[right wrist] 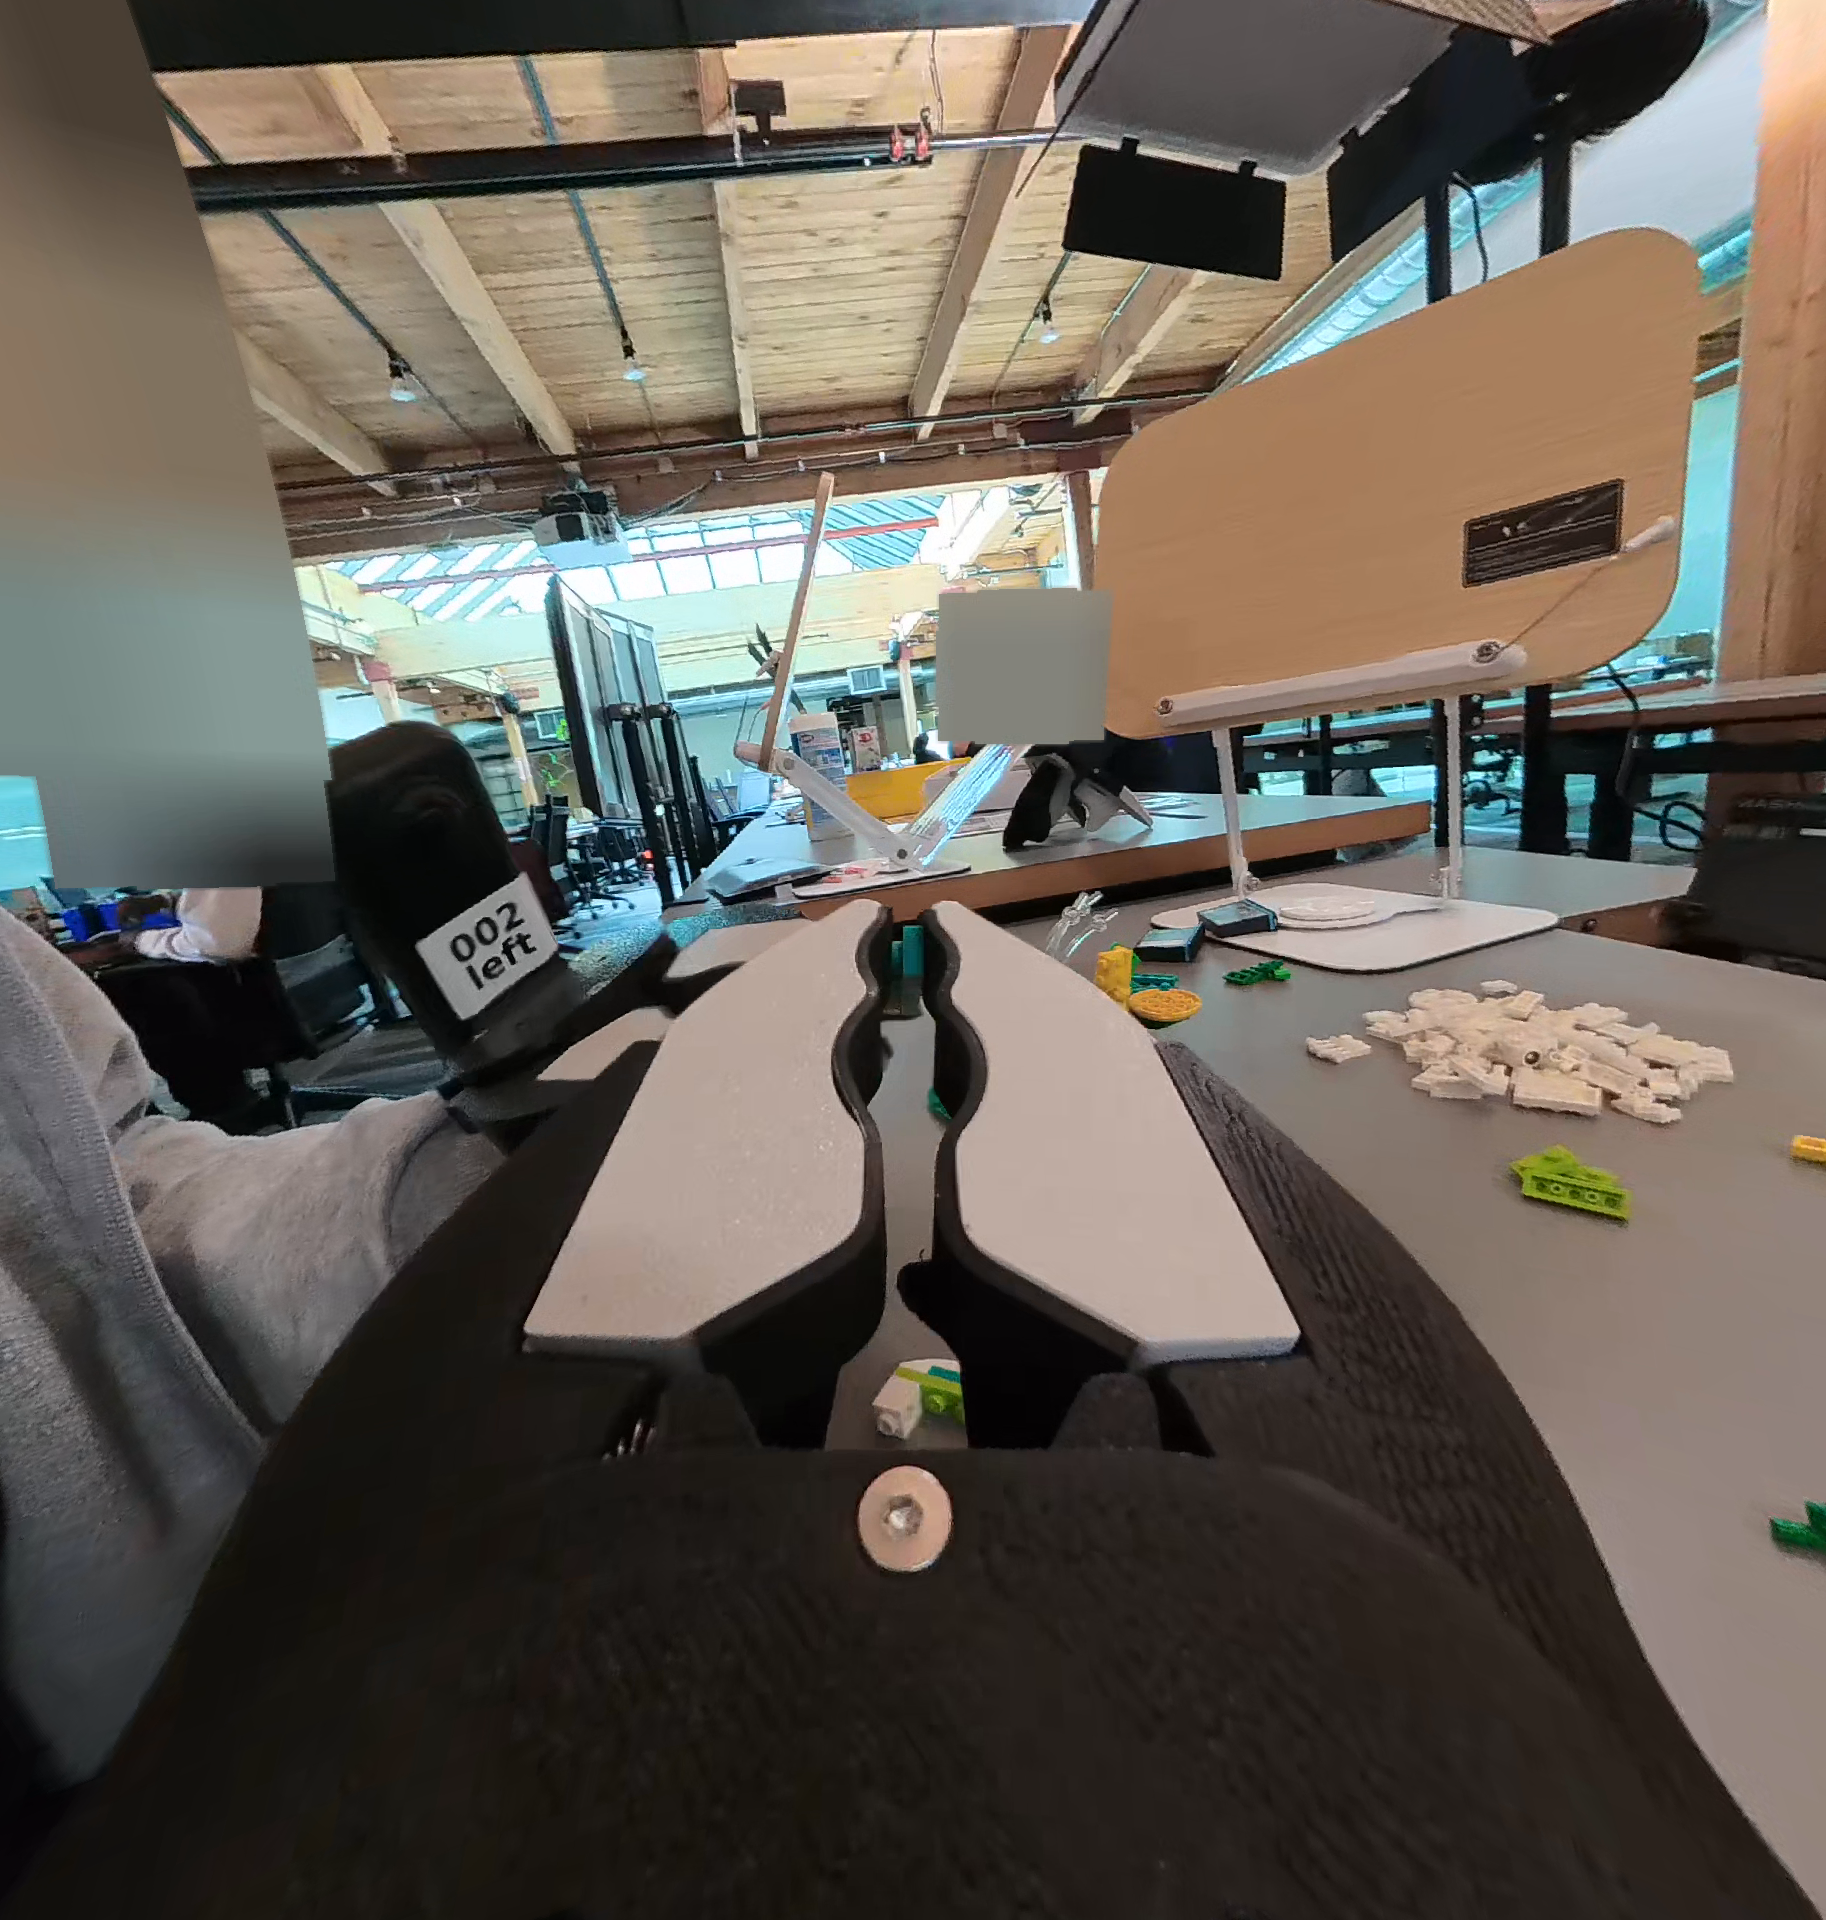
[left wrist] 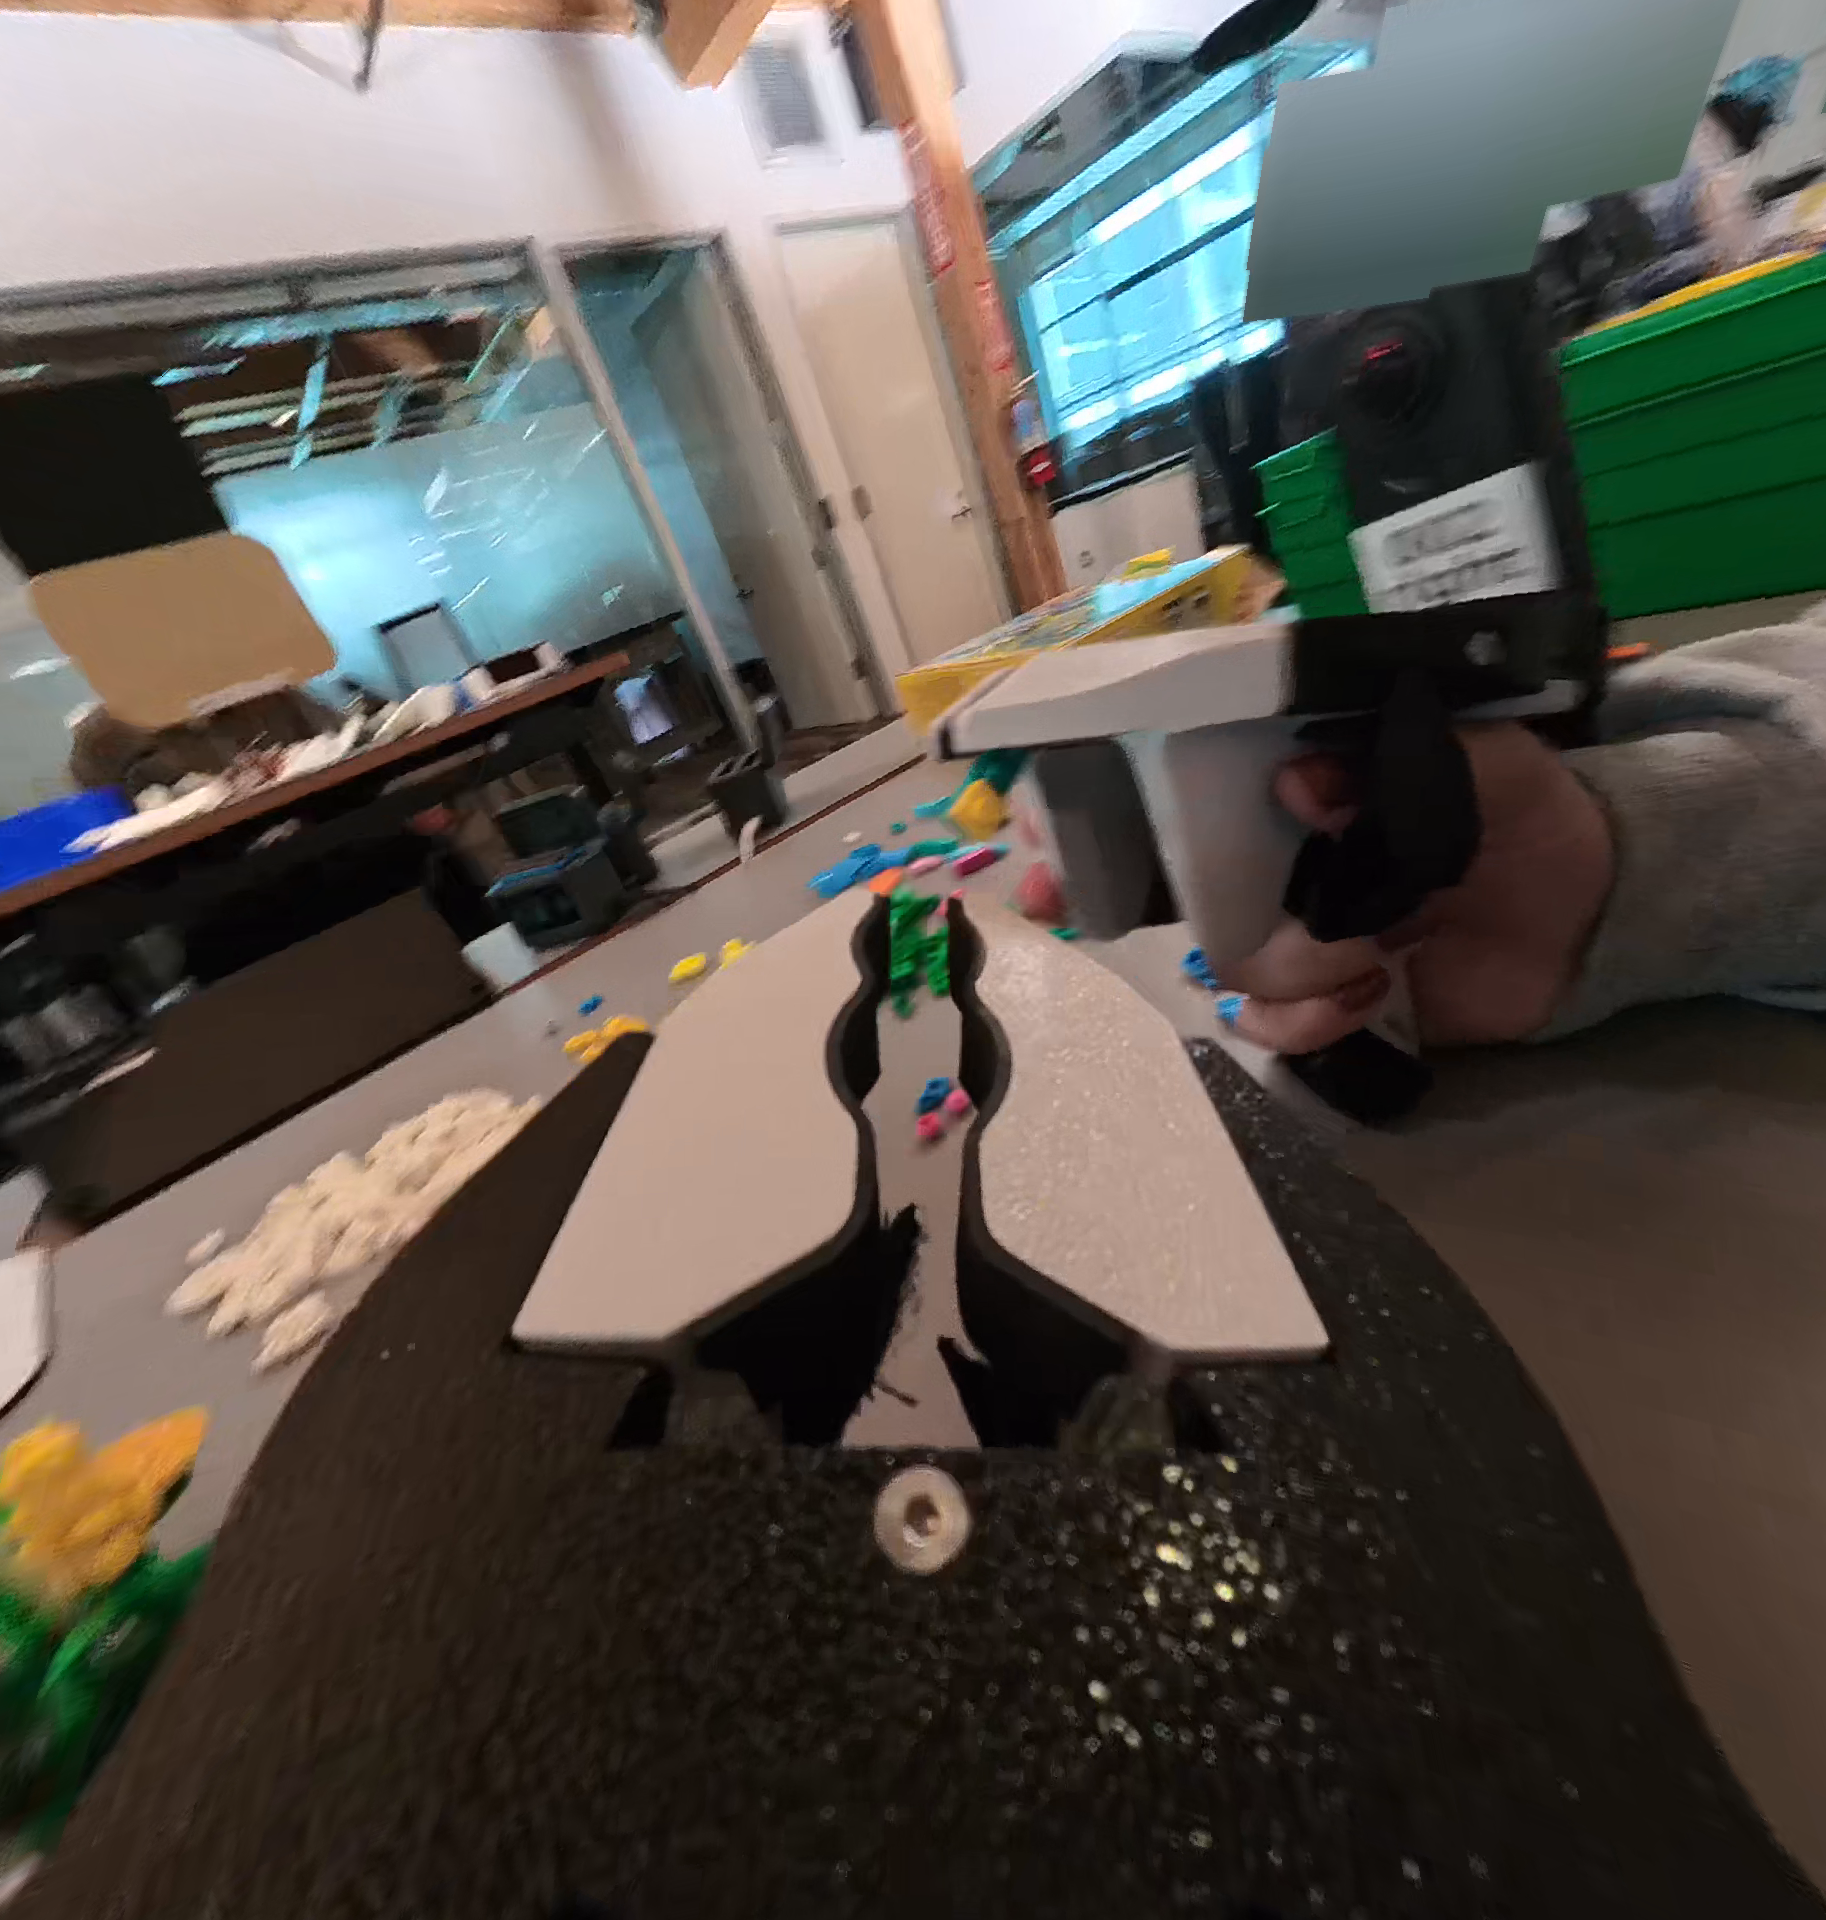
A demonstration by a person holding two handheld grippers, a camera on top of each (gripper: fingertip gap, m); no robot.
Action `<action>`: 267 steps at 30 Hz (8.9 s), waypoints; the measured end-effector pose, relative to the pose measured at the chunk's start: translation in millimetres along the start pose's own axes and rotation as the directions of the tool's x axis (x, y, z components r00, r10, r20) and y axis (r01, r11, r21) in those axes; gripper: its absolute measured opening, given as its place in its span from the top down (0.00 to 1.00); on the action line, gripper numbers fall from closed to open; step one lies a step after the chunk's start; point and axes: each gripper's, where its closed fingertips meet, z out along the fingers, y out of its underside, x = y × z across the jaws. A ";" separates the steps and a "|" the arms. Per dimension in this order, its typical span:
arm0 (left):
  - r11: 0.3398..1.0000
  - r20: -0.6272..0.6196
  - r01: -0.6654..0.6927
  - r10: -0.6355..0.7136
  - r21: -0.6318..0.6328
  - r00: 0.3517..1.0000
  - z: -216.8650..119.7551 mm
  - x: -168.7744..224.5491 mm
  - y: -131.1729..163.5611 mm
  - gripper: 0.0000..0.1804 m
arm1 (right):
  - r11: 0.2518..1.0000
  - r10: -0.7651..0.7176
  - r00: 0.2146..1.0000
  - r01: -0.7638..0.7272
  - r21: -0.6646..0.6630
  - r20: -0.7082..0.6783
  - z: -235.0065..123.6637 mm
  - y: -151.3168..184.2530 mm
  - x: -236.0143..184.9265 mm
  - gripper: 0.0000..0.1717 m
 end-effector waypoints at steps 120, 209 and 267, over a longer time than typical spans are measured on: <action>0.999 0.002 -0.031 0.031 0.040 1.000 -4.5 -0.6 -7.7 0.95 | 0.958 -0.283 0.958 0.280 -0.066 -0.048 3.4 6.9 -4.8 0.97; 0.970 -0.282 -0.221 0.185 -0.104 0.942 -11.2 26.4 20.9 0.96 | 0.576 -0.756 0.621 0.781 -0.240 0.207 -12.6 35.8 -14.1 0.85; 0.889 -0.248 0.268 -0.373 -0.371 0.894 4.5 27.4 28.1 0.96 | -0.304 -0.928 -0.138 0.817 -0.490 0.347 -21.6 49.1 34.2 1.00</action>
